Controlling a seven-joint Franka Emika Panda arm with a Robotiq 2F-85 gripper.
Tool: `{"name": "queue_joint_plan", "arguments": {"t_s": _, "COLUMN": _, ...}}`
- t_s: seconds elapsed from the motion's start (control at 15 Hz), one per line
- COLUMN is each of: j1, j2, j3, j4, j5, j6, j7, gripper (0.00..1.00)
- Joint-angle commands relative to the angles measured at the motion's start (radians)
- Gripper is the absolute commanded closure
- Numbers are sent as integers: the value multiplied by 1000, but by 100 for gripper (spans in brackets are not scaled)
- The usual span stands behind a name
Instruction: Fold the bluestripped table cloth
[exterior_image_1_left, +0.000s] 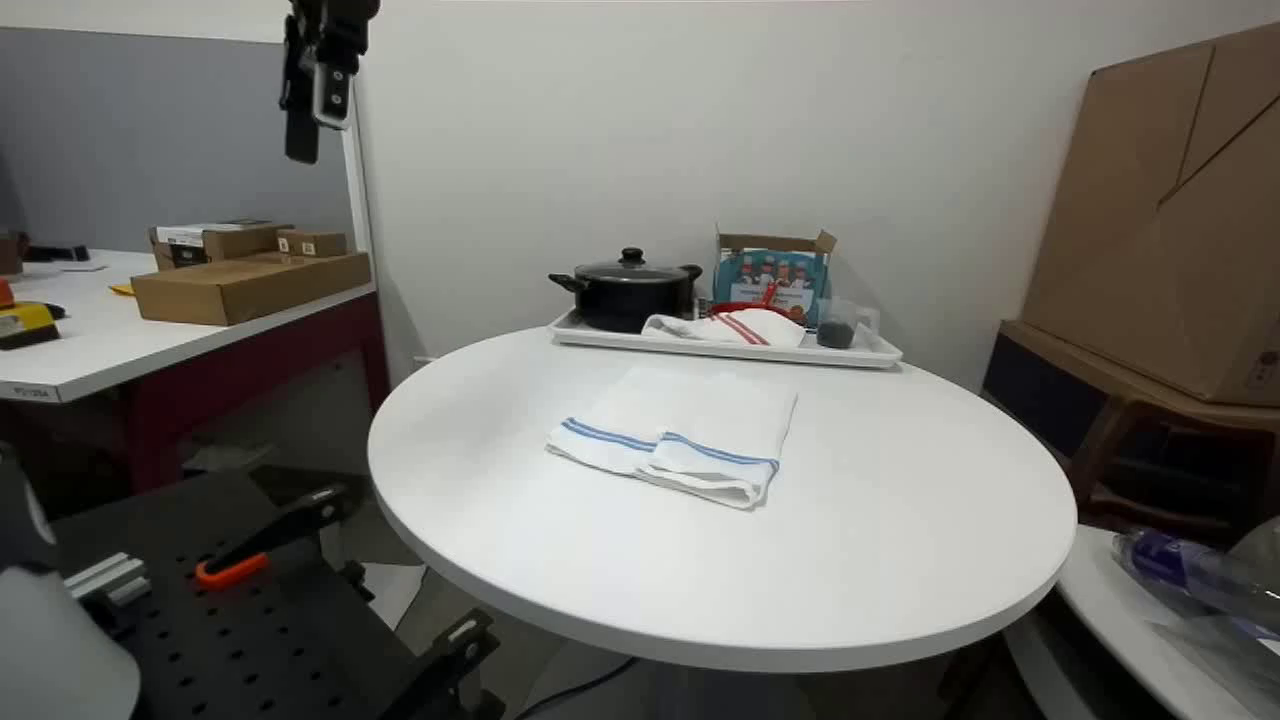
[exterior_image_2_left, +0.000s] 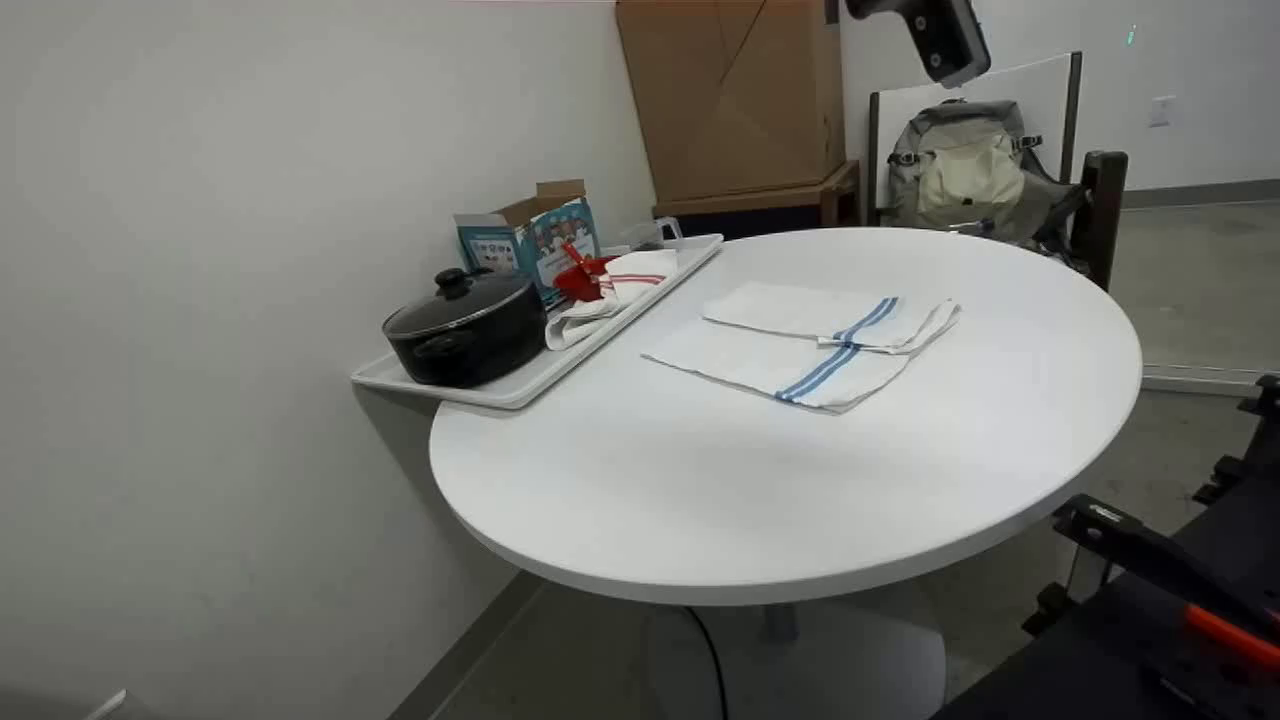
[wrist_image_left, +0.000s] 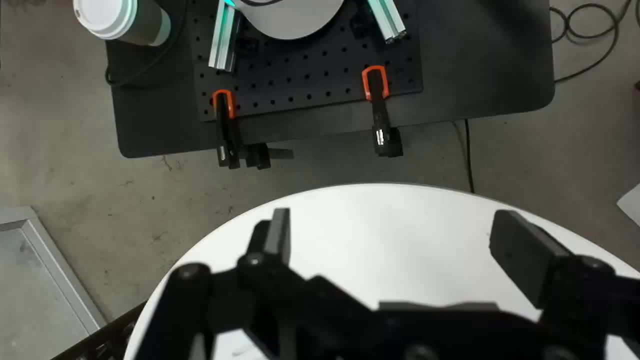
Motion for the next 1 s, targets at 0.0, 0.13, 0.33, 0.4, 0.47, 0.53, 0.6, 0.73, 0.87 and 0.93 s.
{"name": "queue_joint_plan", "arguments": {"t_s": 0.0, "j1": 20, "j2": 5, "j3": -18, "j4": 1, "j5": -9, "j6": -1, "j7": 10, "gripper": 0}}
{"name": "queue_joint_plan", "arguments": {"t_s": 0.13, "j1": 16, "j2": -4, "j3": -21, "j4": -1, "j5": -23, "j6": 53, "j7": 9, "gripper": 0}}
{"name": "queue_joint_plan", "arguments": {"t_s": 0.33, "j1": -1, "j2": 15, "j3": -35, "j4": -3, "j5": -77, "j6": 215, "j7": -21, "gripper": 0}}
{"name": "queue_joint_plan", "arguments": {"t_s": 0.4, "j1": -11, "j2": 29, "j3": -36, "j4": -6, "j5": -115, "j6": 281, "j7": -25, "gripper": 0}}
{"name": "queue_joint_plan", "arguments": {"t_s": 0.47, "j1": -24, "j2": 59, "j3": -34, "j4": -3, "j5": -168, "j6": 347, "j7": -40, "gripper": 0}}
{"name": "queue_joint_plan", "arguments": {"t_s": 0.53, "j1": -32, "j2": 87, "j3": -36, "j4": -1, "j5": -212, "j6": 398, "j7": -51, "gripper": 0}}
{"name": "queue_joint_plan", "arguments": {"t_s": 0.6, "j1": -42, "j2": 133, "j3": -35, "j4": 10, "j5": -262, "j6": 433, "j7": -66, "gripper": 0}}
{"name": "queue_joint_plan", "arguments": {"t_s": 0.73, "j1": -54, "j2": 227, "j3": -44, "j4": 20, "j5": -334, "j6": 495, "j7": -97, "gripper": 0}}
{"name": "queue_joint_plan", "arguments": {"t_s": 0.87, "j1": -67, "j2": 317, "j3": -49, "j4": 28, "j5": -404, "j6": 552, "j7": -103, "gripper": 0}}
{"name": "queue_joint_plan", "arguments": {"t_s": 0.93, "j1": -71, "j2": 363, "j3": -56, "j4": 36, "j5": -438, "j6": 574, "j7": -105, "gripper": 0}}
